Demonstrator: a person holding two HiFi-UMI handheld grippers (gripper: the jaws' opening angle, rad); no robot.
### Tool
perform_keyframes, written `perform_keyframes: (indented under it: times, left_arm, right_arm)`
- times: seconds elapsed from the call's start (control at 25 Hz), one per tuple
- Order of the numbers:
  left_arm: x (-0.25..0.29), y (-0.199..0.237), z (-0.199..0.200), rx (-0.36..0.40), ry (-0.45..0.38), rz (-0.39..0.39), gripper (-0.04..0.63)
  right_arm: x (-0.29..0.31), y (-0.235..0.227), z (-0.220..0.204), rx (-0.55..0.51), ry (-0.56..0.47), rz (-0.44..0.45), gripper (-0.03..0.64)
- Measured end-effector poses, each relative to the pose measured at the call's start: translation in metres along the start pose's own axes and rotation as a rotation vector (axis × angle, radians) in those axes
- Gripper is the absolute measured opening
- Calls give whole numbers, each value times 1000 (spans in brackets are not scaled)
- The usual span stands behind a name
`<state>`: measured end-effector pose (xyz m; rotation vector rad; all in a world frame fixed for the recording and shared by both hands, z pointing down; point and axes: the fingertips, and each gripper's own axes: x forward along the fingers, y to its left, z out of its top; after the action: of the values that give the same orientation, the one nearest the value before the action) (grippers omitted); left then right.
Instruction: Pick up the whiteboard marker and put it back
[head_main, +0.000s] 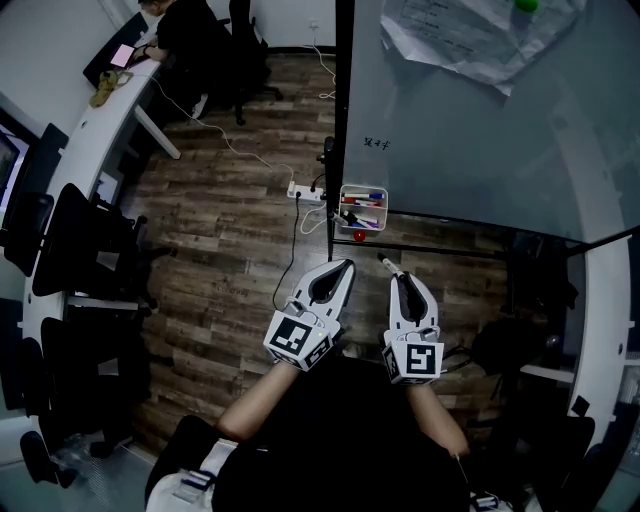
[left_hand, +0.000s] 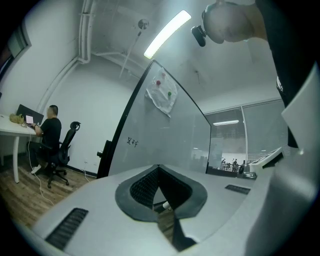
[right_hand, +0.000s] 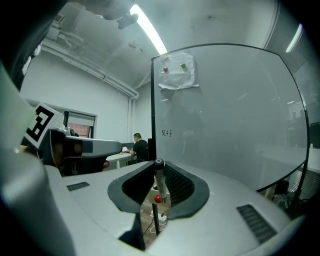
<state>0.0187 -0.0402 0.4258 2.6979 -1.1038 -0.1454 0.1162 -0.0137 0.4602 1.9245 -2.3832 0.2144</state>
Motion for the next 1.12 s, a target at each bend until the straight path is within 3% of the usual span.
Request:
perform_keyframes:
  times: [0.52,1.12]
  left_arm:
    - [-7,-8,-10,1,39,-6,8]
    - [-17,-4,-3,18,12,-22,8]
  right_arm:
    - [-10,4,-2,-5,19,-2,78]
    - [-9,15,-1,-9,10,-11,78]
